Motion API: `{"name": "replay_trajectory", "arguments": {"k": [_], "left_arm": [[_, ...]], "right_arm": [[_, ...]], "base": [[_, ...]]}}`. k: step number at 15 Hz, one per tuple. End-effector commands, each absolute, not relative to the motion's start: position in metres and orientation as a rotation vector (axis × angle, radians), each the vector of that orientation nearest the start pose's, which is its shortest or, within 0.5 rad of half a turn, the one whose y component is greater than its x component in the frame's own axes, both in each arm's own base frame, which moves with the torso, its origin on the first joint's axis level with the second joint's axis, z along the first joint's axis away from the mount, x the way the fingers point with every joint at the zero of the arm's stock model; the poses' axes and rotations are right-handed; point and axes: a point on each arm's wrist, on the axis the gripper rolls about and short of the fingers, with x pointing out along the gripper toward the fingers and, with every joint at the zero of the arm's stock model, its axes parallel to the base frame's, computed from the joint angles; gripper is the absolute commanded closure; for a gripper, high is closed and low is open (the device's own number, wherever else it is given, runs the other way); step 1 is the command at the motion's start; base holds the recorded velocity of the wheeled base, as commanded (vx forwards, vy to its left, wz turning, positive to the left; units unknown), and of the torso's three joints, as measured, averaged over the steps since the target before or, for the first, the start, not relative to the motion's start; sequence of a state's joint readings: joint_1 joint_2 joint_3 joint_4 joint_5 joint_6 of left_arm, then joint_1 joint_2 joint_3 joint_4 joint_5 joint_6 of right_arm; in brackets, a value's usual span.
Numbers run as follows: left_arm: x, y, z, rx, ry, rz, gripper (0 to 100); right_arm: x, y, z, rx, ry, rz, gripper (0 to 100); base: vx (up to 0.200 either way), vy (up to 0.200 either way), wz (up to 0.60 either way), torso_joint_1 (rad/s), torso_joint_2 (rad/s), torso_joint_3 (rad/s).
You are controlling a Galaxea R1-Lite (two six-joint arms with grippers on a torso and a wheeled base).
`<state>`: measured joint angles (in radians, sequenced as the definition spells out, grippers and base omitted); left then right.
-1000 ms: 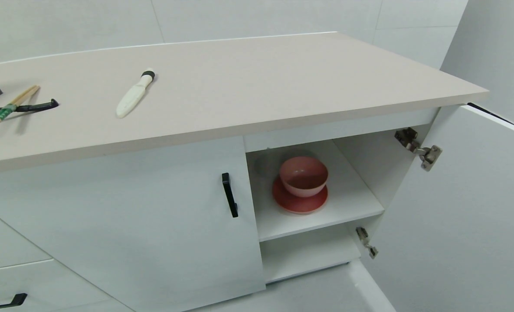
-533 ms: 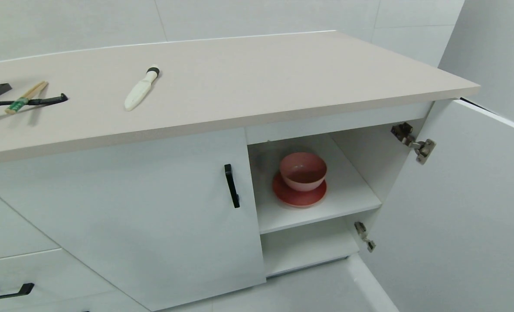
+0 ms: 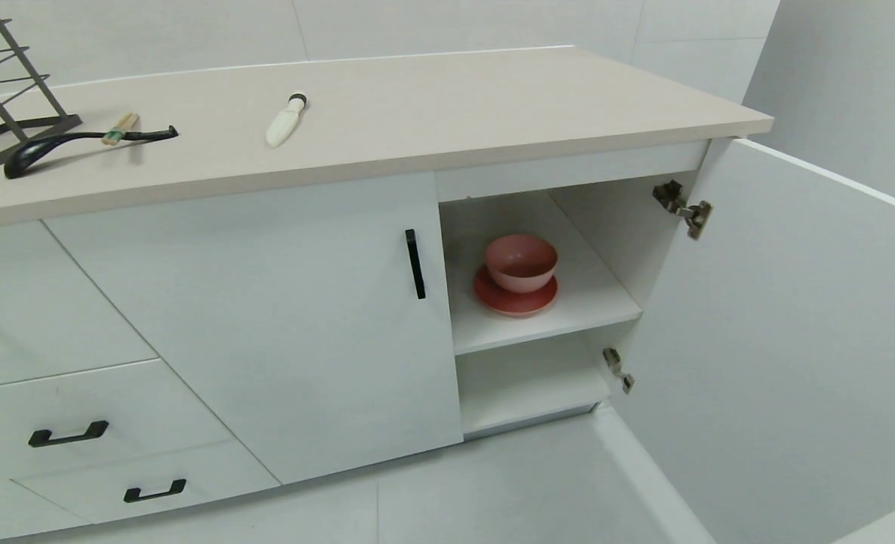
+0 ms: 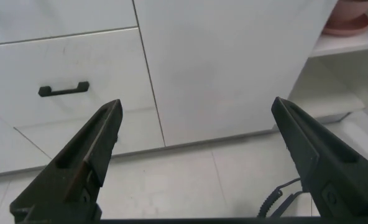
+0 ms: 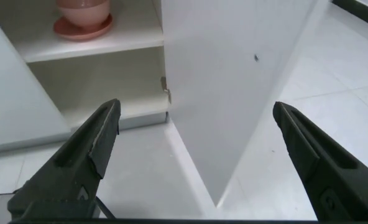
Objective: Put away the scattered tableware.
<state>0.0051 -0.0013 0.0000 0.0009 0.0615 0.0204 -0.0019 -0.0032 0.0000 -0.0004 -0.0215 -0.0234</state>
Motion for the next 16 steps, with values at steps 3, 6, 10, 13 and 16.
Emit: {"name": "replay_trajectory", "arguments": {"k": [3, 6, 10, 13, 16], "left_arm": [[-0.0229, 0.0012, 0.0753, 0.018, 0.002, 0.067, 0], [-0.0229, 0.0012, 0.0753, 0.017, 0.002, 0.067, 0], [-0.0229, 0.0013, 0.0756, 0.015, -0.001, 0.069, 0], [-0.0229, 0.0012, 0.0756, 0.012, -0.001, 0.068, 0], [-0.0229, 0.0013, 0.0756, 0.003, -0.001, 0.069, 0]], "right_arm": [[-0.0228, -0.0004, 0.0755, -0.020, 0.000, -0.023, 0], [-0.0228, -0.0005, 0.0755, -0.015, 0.000, -0.025, 0], [-0.0228, -0.0005, 0.0755, -0.015, 0.000, -0.025, 0], [-0.0228, -0.0005, 0.0755, -0.002, 0.000, -0.026, 0], [-0.0228, -0.0005, 0.0755, -0.003, 0.000, -0.026, 0]], "base": [[0.000, -0.200, 0.00, 0.002, 0.00, 0.001], [-0.067, -0.133, 0.00, 0.005, 0.00, 0.004], [-0.200, 0.000, 0.00, 0.004, 0.00, -0.002], [-0.200, 0.000, 0.00, 0.004, 0.00, 0.001], [0.000, -0.200, 0.00, 0.002, 0.00, 0.005]]}}
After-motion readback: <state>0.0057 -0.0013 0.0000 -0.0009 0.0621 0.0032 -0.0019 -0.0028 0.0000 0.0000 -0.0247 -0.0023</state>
